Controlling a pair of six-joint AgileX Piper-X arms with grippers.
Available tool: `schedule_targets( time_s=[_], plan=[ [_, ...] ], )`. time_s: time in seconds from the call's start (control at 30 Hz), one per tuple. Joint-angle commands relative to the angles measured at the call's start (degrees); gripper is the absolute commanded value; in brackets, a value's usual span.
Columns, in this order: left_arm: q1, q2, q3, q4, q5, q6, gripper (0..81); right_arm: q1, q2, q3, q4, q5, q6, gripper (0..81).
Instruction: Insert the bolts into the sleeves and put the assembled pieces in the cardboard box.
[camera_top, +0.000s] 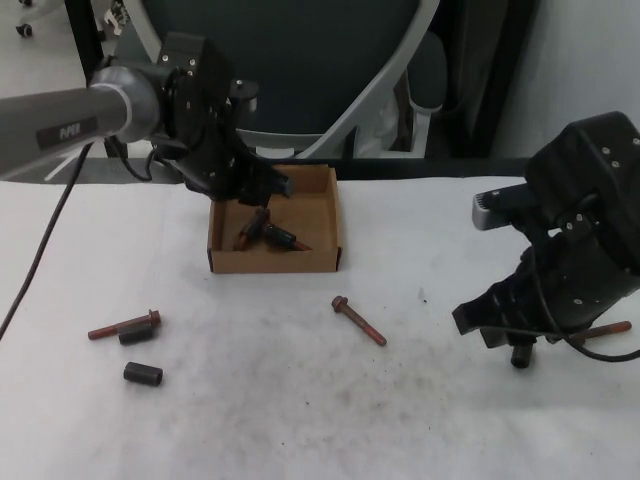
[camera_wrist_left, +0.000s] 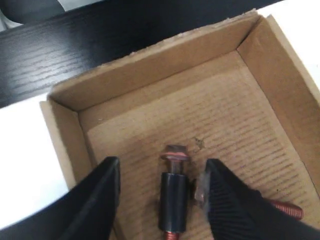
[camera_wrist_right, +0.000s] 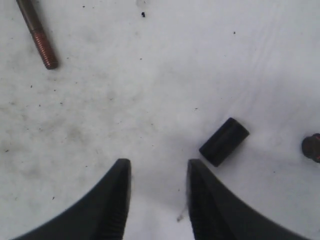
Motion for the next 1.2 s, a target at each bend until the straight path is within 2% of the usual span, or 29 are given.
schedule_targets(
  time_s=[0.0, 0.2, 0.37, 0.67, 0.9, 1.17],
  plan=[
    [-0.15, -0.9, -0.81, 0.22, 1.7, -0.45, 48.4, -0.46, 0.24, -0.47, -0.28, -0.64, 0.45, 36.5],
    [-0.15, -2.11, -0.81, 1.25, 7.88, 4.61, 47.7, -1.05, 2.88, -0.47, -0.28, -1.52, 1.88, 36.5],
    [-0.15, -4.24, -0.81, 6.07, 11.61, 19.27, 47.7, -1.05, 6.74, -0.75, -0.28, -1.51, 1.88, 36.5],
    [-0.25, -6.57, -0.71, 18.02, 7.46, 38.13, 47.7, -1.83, 9.93, -4.0, -0.47, -1.23, 3.92, 36.5],
    [-2.97, -6.57, -0.71, 20.66, 6.47, 36.89, 47.7, -4.97, 9.93, -4.15, 1.21, -1.05, 4.42, 36.5],
    [-7.02, -6.57, -0.71, 22.74, -1.5, 41.64, 47.7, -5.73, 9.93, -4.15, 3.4, -1.05, 4.26, 36.5]
  ],
)
